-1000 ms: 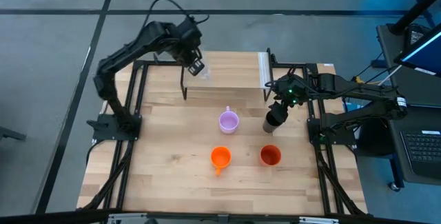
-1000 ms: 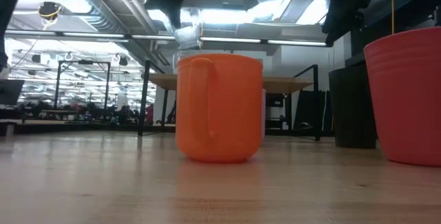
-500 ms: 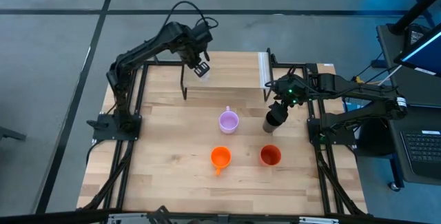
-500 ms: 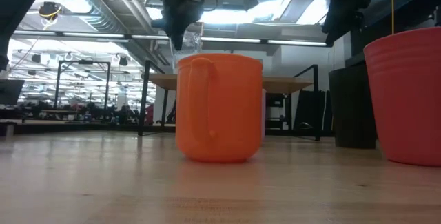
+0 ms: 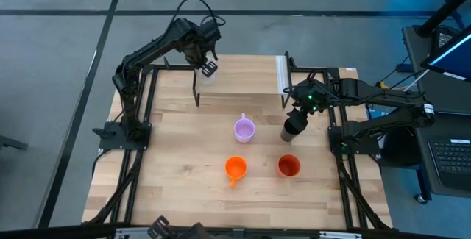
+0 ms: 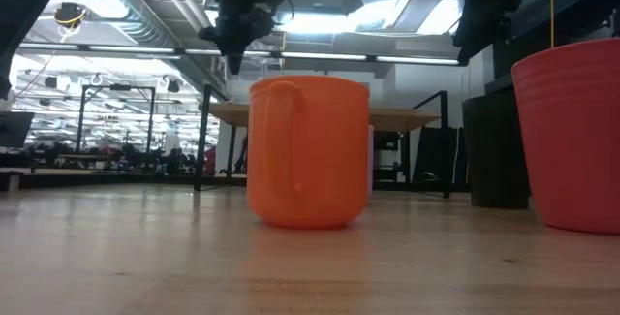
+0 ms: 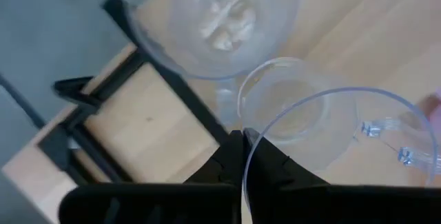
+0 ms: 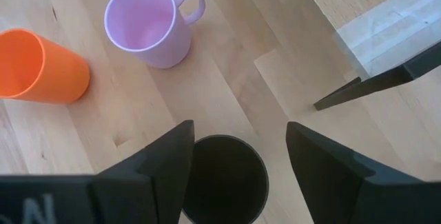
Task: Stack small to large cups/mugs on shelf
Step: Put the transparent mug on the shelf
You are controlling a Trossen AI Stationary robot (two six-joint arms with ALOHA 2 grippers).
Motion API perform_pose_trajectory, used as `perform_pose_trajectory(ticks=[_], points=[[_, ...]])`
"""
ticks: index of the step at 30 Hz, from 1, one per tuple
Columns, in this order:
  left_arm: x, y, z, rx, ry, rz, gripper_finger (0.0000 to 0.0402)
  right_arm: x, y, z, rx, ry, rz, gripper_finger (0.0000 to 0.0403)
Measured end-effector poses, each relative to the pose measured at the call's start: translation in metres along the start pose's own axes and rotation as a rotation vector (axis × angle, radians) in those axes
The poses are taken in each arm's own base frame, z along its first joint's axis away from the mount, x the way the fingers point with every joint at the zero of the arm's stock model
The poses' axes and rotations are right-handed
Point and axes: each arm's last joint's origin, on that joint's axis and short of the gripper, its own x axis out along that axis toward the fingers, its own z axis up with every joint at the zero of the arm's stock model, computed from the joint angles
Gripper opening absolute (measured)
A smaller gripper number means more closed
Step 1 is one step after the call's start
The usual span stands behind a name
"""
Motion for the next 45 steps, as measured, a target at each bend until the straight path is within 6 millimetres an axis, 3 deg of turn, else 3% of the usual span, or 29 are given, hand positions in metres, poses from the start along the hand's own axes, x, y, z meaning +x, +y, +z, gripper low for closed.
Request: perform_pose_trajectory(ticks=[13,28,45], points=[[-0.001,-0.011,-0.002,-0.031,0.025,-0.104,0.0000,0.000,0.000,-0.001,-0.001,0.010,-0.004,0.0232],[0.008,-0.011,-0.004,-0.021,0.058,-0.093,0.0002,0.000,-0.001,-0.002,-0.002,0.020,-0.008,0.0232],[0.007,-0.005,-0.002,-0.042,0.045,-0.063,0.0078,0.000,-0.001,-0.002,-0.002,0.021,-0.008,0.0232]])
